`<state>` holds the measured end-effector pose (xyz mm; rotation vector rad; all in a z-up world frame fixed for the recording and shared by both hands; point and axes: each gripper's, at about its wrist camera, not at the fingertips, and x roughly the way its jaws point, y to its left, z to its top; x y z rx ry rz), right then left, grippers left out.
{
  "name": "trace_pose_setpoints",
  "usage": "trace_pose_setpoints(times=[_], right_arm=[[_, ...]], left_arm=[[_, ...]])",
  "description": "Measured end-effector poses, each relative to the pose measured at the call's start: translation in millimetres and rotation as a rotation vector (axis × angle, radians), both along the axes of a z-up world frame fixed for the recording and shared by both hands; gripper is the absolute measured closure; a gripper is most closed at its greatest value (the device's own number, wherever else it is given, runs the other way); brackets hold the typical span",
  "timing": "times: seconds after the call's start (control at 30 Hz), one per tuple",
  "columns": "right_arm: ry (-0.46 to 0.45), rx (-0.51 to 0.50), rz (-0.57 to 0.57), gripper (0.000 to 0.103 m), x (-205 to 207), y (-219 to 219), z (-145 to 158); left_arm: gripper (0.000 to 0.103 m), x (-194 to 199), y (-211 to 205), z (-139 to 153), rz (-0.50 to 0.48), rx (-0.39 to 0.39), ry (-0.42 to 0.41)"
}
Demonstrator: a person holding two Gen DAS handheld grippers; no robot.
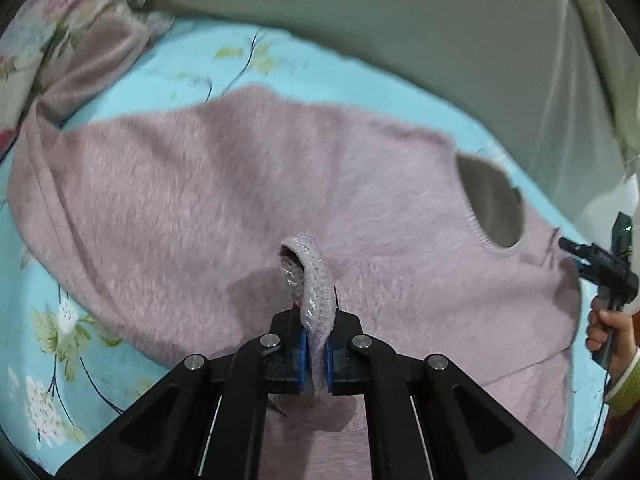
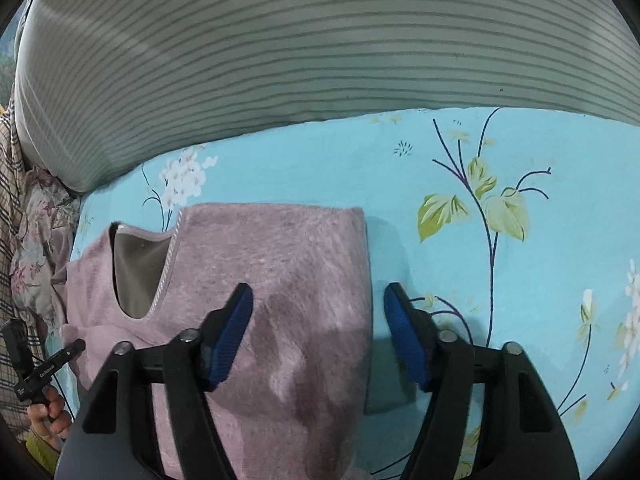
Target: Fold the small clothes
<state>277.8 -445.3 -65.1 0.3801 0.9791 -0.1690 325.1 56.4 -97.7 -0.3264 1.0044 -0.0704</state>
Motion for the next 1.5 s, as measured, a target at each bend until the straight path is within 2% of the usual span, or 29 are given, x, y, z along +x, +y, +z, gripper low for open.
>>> trace_pose_setpoints(times=[0.03, 0.07, 0.2, 0.27, 0.33, 0.43, 0.5, 0.57, 0.67, 0.77, 0.83, 0.87, 0.93, 0.97, 1.03, 1.1, 1.17, 1.2, 1.27, 1.5], right_arm=[[0.005, 0.004, -0.001, 0.084, -1, -1, -1], [0.008, 0.017, -0.01, 0.096, -2, -3, -2], [-0.173, 0.079, -0.122, 0.096, -28, -26, 30], [-0.168, 0.095, -0.162, 0.096, -28, -34, 24], [-0.117, 0.105, -0.173, 0.096, -21, -37, 7], [-0.085, 0.131, -0.181, 0.094, -18, -40, -8], [-0.098, 0.102, -0.217, 0.087, -30, -38, 3], [-0.121, 0.05, -0.226, 0.087, -46, -28, 22], [-0.167, 0.08, -0.148, 0.087, -68, -3, 33], [-0.093, 0.108, -0.038, 0.087, -75, 32, 14], [0.022, 0.055, -0.035, 0.087, -73, 42, -11], [0.065, 0.014, -0.062, 0.091, -74, 40, -21], [0.033, 0.065, -0.113, 0.091, -81, 31, -22], [0.023, 0.076, -0.142, 0.087, -84, 30, -18], [0.002, 0.058, -0.162, 0.085, -91, 34, -5], [-0.028, 0.077, -0.136, 0.065, -98, 43, 6], [-0.044, 0.079, -0.099, 0.058, -102, 59, 14], [-0.047, 0.076, -0.081, 0.057, -101, 70, 15], [-0.044, 0.082, -0.047, 0.057, -99, 91, 16], [0.0, 0.12, 0.043, 0.057, -109, 138, 12]], left_arm=[[0.098, -1, -1, 0, 0.0, 0.008, -0.003], [0.098, -3, -2, 2, 0.004, 0.012, -0.013], [0.098, -12, -8, 23, 0.021, -0.002, -0.092], [0.098, -18, -14, 34, -0.009, -0.003, -0.141], [0.098, -14, -21, 30, -0.024, 0.033, -0.133], [0.098, -3, -14, 4, 0.004, 0.035, -0.046], [0.098, -2, -7, -7, 0.009, 0.033, -0.013], [0.098, -4, -9, -4, 0.003, 0.049, -0.022], [0.097, -7, -12, -1, -0.008, 0.067, -0.029], [0.097, -6, -12, -7, -0.001, 0.056, -0.01], [0.096, -6, -12, -9, 0.008, 0.057, -0.002], [0.093, -6, -11, -10, 0.013, 0.058, 0.001], [0.09, -9, -6, -10, 0.03, 0.055, 0.011], [0.088, -11, -3, -9, 0.04, 0.051, 0.016], [0.081, -19, 9, -2, 0.069, 0.064, 0.019], [0.074, -29, 22, 7, 0.092, 0.067, 0.004], [0.066, -38, 39, 18, 0.126, 0.082, -0.014], [0.064, -41, 47, 23, 0.146, 0.092, -0.022], [0.052, -44, 67, 32, 0.196, 0.103, -0.034], [0.037, -5, 140, 51, 0.363, 0.195, -0.046]])
